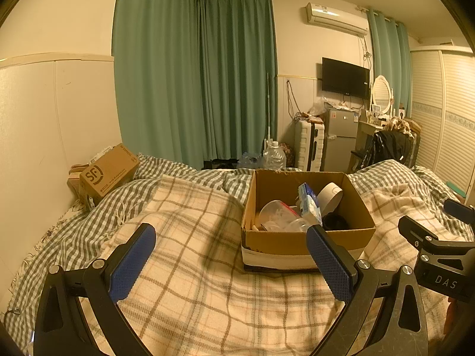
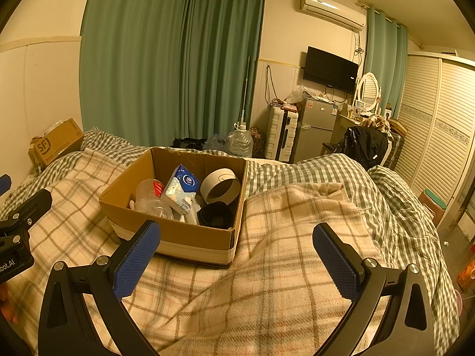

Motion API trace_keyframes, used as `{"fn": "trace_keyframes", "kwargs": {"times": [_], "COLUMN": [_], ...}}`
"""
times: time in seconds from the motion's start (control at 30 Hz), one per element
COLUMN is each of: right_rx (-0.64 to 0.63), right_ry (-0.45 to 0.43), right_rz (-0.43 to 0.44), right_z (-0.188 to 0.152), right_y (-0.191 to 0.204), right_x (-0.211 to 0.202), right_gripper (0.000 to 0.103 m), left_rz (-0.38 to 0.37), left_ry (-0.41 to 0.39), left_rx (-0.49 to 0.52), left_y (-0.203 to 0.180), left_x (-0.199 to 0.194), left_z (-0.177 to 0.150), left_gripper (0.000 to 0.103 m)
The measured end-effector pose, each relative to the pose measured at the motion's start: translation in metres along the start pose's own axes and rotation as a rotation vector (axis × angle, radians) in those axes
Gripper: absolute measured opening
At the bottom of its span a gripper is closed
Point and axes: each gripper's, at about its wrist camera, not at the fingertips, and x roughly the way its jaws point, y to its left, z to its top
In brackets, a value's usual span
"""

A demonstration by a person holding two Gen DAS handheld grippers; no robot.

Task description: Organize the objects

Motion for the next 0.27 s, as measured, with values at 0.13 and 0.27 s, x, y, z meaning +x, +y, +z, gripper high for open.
{"fn": "trace_keyframes", "kwargs": {"times": [0.13,0.27], "right_rx": [-0.003,-0.004], "right_ry": [0.004,0.004], "right_rz": [0.000,0.001], "right_z": [-0.0033,-0.0056], "right_y": [0.0000,-0.0008], "right_x": [0.0004,-0.0002], "right_gripper": [0.103,0.103], "left_rz": [0.000,0.001], "left_ry": [0.002,0.001], "left_rx": [0.001,0.006], "left_y": [0.0002,0.0000], "left_x": [0.0005,0.0005], "left_z": [-0.0003,-0.0014], "left_gripper": [0.103,0.103]}}
